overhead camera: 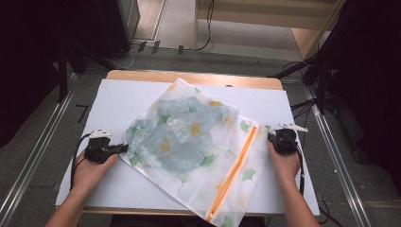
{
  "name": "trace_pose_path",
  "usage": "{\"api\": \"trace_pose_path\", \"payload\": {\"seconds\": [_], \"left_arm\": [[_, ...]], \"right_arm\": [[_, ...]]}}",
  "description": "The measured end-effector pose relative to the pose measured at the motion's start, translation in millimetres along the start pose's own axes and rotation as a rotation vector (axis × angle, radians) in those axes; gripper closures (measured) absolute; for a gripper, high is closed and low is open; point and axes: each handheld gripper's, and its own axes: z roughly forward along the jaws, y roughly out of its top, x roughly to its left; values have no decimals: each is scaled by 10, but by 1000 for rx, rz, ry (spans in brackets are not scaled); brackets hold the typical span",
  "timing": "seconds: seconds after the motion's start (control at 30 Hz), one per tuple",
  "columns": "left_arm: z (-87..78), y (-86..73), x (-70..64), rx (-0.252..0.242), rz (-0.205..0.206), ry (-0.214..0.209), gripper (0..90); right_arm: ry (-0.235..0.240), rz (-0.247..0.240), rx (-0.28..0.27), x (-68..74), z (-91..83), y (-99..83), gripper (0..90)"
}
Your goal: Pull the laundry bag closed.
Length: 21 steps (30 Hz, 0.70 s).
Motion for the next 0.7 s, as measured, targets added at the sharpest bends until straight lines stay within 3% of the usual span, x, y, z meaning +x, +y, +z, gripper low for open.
{"api": "trace_pose_path", "payload": {"seconds": [0.2,0.37,0.4,0.5,0.57,0.63,0.67,0.7], "left_arm": [[-159,-196,-25,-15,-53,4,888],[-235,-312,-155,-10,-59,-15,881],[-258,-340,-185,-15,-54,-26,863],[-285,-342,-126,-71,-89,-7,688],[-303,-315,-49,-122,-130,16,513],[-310,-297,-15,-143,-147,19,446],[-297,-237,27,-156,-159,24,406],[-276,-199,36,-152,-152,24,389]], "right_arm": [[-4,-65,25,201,370,337,900],[-1,-34,28,183,484,455,900],[6,-4,17,165,474,450,713],[-7,-6,35,188,375,384,383],[-15,-32,6,209,214,266,337],[-14,-40,-9,214,121,195,313],[3,-42,-24,204,-77,15,297],[17,-40,-18,198,-137,-49,290]]}}
